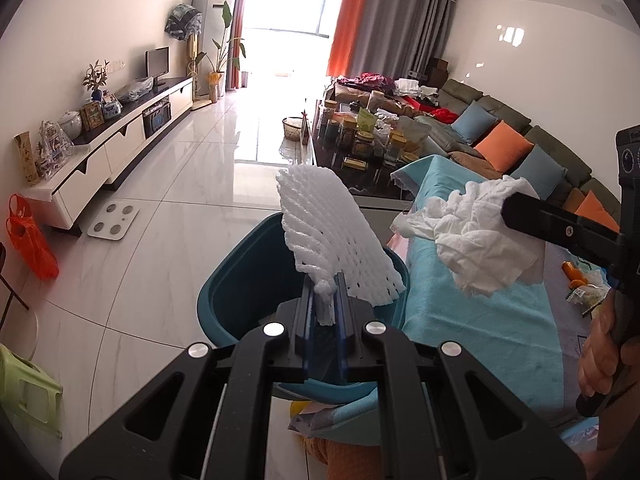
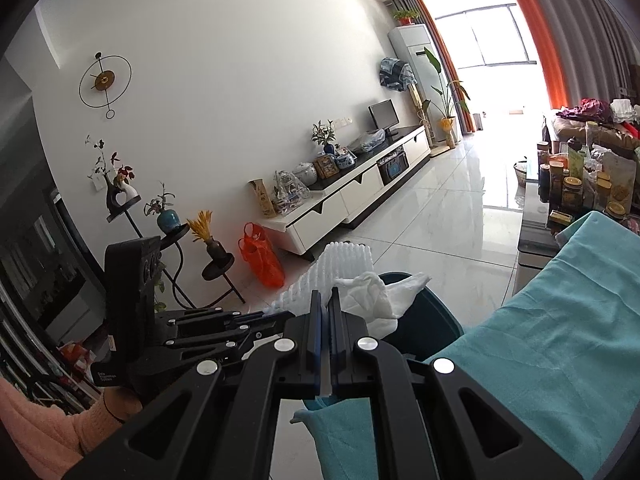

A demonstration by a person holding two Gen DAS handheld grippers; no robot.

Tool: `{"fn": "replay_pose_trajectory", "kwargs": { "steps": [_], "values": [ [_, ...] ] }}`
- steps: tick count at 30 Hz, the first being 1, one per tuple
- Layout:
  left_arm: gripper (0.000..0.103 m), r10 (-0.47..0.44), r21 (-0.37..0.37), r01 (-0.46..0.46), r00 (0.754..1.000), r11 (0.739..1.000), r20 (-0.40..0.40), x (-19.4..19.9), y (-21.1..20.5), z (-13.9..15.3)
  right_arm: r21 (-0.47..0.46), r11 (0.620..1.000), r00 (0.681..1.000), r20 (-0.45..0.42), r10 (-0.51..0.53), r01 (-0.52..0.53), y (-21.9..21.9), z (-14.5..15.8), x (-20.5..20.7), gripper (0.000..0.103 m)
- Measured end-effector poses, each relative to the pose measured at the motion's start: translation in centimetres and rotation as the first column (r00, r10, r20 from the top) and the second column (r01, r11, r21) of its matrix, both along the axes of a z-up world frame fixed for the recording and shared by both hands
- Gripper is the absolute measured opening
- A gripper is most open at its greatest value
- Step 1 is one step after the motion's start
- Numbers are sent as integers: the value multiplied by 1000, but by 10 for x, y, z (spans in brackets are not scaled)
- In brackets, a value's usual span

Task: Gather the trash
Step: 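Carry the foam net and tissue to the teal bin and release both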

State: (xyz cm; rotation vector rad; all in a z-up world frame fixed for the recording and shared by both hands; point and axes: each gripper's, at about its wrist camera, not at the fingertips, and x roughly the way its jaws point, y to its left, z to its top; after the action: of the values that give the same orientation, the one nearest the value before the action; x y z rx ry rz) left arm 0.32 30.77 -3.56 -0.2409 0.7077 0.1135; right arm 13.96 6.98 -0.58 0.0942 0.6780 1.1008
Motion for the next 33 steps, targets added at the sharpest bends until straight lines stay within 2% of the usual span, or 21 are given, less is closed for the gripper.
{"fn": "replay_pose_trajectory", "kwargs": {
  "steps": [5,22,25,33],
  "values": [
    [10,16,-14,-17,999,1000,-38,12,9,-15,-27,1000,999,-35,4,-5,18,-10,9,2],
    [11,39,-21,-44,985,999,-171,68,5,-74,-223,975,989,-144,-29,-4,65,-58,31,6],
    [25,40,-24,-45,982,999,-183,75,0,-80,-248,969,988,-150,-32,-6,69,-61,31,10],
    [33,43,-26,-48,983,999,-177,78,-2,-87,-214,976,989,-133,-64,34,53,-54,34,11]
  ]
}}
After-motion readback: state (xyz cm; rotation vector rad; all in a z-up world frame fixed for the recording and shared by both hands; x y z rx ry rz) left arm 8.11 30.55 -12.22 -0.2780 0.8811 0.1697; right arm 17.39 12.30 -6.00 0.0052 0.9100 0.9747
